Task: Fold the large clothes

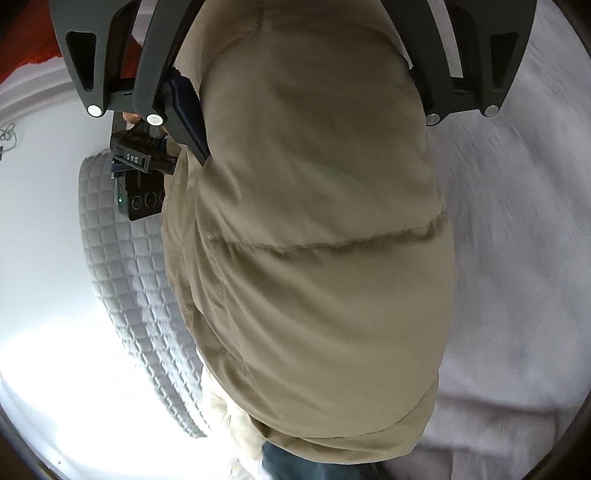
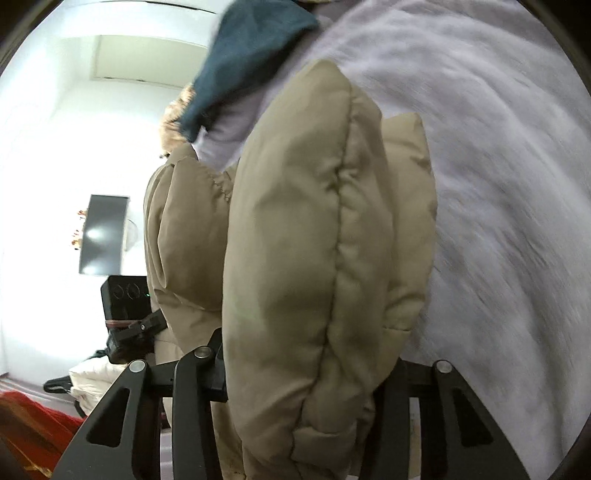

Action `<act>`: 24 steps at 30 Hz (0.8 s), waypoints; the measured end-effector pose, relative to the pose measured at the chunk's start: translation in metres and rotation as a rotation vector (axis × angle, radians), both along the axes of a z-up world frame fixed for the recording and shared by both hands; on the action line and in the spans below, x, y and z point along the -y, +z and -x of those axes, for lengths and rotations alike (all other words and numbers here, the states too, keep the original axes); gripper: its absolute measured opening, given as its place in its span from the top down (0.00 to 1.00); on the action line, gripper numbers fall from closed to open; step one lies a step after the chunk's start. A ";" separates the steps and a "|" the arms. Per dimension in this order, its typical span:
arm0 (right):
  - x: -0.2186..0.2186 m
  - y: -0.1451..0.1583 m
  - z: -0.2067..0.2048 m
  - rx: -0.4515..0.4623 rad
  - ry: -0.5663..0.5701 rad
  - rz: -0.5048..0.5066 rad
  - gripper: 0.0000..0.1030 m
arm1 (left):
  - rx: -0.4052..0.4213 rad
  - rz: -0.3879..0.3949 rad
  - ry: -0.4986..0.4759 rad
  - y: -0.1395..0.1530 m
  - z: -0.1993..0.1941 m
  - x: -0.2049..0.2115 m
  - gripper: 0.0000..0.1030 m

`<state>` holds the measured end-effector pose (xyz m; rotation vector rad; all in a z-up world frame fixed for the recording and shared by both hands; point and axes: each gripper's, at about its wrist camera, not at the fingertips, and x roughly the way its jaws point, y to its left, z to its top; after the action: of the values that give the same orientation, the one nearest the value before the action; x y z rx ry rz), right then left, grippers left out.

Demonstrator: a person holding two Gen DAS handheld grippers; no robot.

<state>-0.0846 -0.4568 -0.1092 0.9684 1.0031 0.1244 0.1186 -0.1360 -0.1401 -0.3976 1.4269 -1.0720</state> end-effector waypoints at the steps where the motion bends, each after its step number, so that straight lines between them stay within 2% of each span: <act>1: -0.001 0.002 -0.012 0.012 0.004 0.000 0.55 | 0.024 0.000 0.004 0.005 -0.011 -0.002 0.19; 7: -0.006 -0.006 -0.086 0.045 0.019 0.003 0.55 | 0.111 -0.024 0.050 0.009 -0.077 -0.002 0.19; 12: -0.008 -0.023 -0.133 0.012 0.051 0.063 0.55 | 0.114 -0.070 0.074 -0.021 -0.126 -0.001 0.19; 14: -0.006 -0.035 -0.147 -0.007 0.053 0.077 0.54 | 0.083 -0.076 0.084 -0.043 -0.141 -0.002 0.16; 15: -0.006 -0.040 -0.149 -0.011 0.053 0.076 0.51 | 0.058 -0.079 0.094 -0.056 -0.146 -0.004 0.13; 16: -0.005 -0.046 -0.152 -0.019 0.050 0.074 0.48 | 0.045 -0.075 0.099 -0.064 -0.148 -0.006 0.09; 18: -0.003 -0.057 -0.154 -0.041 0.040 0.080 0.36 | 0.020 -0.057 0.107 -0.079 -0.147 -0.003 0.05; 20: -0.001 -0.060 -0.148 -0.056 0.026 0.085 0.31 | 0.001 -0.055 0.122 -0.086 -0.143 0.001 0.05; 22: -0.003 -0.056 -0.146 -0.072 0.001 0.087 0.31 | 0.027 -0.082 0.133 -0.082 -0.138 0.000 0.05; 24: -0.002 -0.048 -0.146 -0.087 -0.017 0.126 0.31 | 0.091 -0.129 0.144 -0.073 -0.126 -0.008 0.05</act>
<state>0.0616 -0.4547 -0.1575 0.8727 1.0696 0.0043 0.2444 -0.1279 -0.2135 -0.3487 1.3578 -0.8662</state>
